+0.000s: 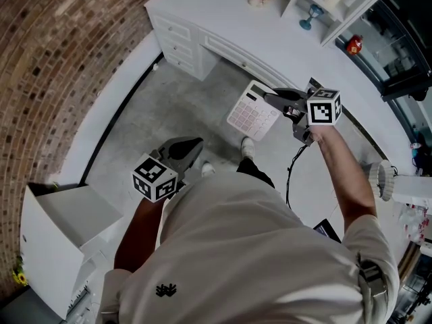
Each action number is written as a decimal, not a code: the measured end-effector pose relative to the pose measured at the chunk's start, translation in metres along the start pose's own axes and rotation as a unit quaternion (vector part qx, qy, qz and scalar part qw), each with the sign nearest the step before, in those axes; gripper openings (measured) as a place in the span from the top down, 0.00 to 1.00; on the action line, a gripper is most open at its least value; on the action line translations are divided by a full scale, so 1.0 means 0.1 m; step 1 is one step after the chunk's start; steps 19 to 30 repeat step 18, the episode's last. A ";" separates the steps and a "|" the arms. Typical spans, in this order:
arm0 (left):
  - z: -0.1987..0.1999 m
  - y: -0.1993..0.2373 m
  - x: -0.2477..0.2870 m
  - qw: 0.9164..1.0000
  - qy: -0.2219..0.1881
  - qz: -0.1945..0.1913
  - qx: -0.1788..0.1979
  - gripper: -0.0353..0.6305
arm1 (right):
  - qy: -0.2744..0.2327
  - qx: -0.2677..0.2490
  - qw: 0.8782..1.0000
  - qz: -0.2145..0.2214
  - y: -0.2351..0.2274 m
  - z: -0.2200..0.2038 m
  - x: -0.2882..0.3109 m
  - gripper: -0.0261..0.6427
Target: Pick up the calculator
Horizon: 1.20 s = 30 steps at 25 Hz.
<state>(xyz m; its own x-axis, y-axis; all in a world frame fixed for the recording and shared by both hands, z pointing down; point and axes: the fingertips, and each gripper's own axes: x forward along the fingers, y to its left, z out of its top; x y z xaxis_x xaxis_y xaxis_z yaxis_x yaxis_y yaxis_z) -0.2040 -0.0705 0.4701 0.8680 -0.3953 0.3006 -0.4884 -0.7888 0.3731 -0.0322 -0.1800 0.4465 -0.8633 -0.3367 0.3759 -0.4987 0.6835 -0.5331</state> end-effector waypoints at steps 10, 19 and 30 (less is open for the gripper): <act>0.03 0.06 0.06 1.000 0.003 -0.001 -0.002 0.94 | 0.002 0.004 1.000 0.002 -0.09 0.01 -0.01 0.87; 0.12 0.15 0.24 1.000 0.006 0.002 -0.006 0.94 | 0.005 0.011 1.000 0.003 -0.31 0.09 -0.06 0.87; 0.12 0.15 0.24 1.000 0.006 0.002 -0.006 0.94 | 0.005 0.011 1.000 0.003 -0.31 0.09 -0.06 0.87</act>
